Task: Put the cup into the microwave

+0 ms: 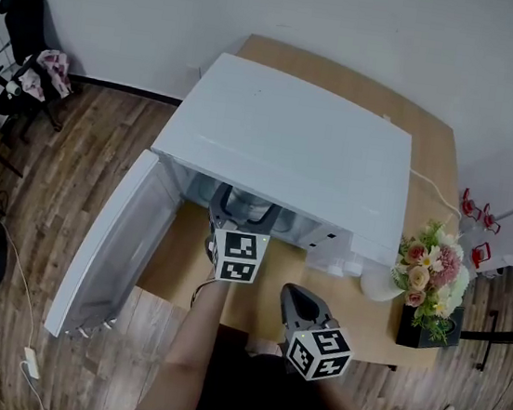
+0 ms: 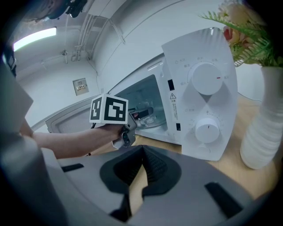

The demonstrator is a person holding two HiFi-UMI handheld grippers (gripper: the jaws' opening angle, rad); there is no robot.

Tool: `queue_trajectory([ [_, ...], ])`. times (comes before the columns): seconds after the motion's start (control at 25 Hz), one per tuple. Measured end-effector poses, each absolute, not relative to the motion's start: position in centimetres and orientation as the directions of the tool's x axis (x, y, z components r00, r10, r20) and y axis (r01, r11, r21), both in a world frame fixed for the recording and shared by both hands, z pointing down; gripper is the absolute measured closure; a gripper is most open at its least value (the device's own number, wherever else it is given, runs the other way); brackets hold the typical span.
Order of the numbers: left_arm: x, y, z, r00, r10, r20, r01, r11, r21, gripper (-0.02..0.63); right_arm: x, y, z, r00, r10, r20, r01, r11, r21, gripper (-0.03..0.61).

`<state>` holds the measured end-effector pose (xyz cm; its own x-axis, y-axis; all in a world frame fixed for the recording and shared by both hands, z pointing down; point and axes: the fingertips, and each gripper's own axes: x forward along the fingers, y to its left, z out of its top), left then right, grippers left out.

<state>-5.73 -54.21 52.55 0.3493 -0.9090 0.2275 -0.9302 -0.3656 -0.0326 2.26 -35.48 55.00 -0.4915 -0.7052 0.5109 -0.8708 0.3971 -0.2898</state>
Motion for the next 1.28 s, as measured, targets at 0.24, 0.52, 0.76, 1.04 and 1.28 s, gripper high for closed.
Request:
queue_trajectory([
  [0.24, -6.2, -53.1, 52.4, 0.321, -0.916, 0.242, -0.939, -0.341, -0.042, 0.190, 2.7, -34.9, 55.0, -0.498, -0.703, 0.507, -0.867, 0.393, -0.306, 0.586],
  [0.52, -6.2, -51.5, 52.8, 0.308, -0.914, 0.264, -0.942, -0.331, -0.048, 0.210, 3.1, -34.5, 54.9, -0.497, -0.703, 0.508, -0.867, 0.392, -0.307, 0.586],
  [0.76, -6.5, -49.8, 53.0, 0.298, -0.914, 0.276, -0.947, -0.319, -0.035, 0.233, 3.1, -34.4, 54.8, -0.502, -0.702, 0.506, -0.865, 0.397, -0.307, 0.586],
  [1.04, -6.4, -47.3, 53.0, 0.348, -0.883, 0.314, -0.935, -0.351, 0.049, 0.305, 2.4, -34.4, 54.5, -0.515, -0.704, 0.489, -0.857, 0.415, -0.305, 0.586],
  [1.28, -6.7, -45.2, 52.5, 0.372, -0.874, 0.314, -0.927, -0.365, 0.082, 0.369, 2.1, -34.7, 54.4, -0.516, -0.712, 0.475, -0.856, 0.410, -0.316, 0.586],
])
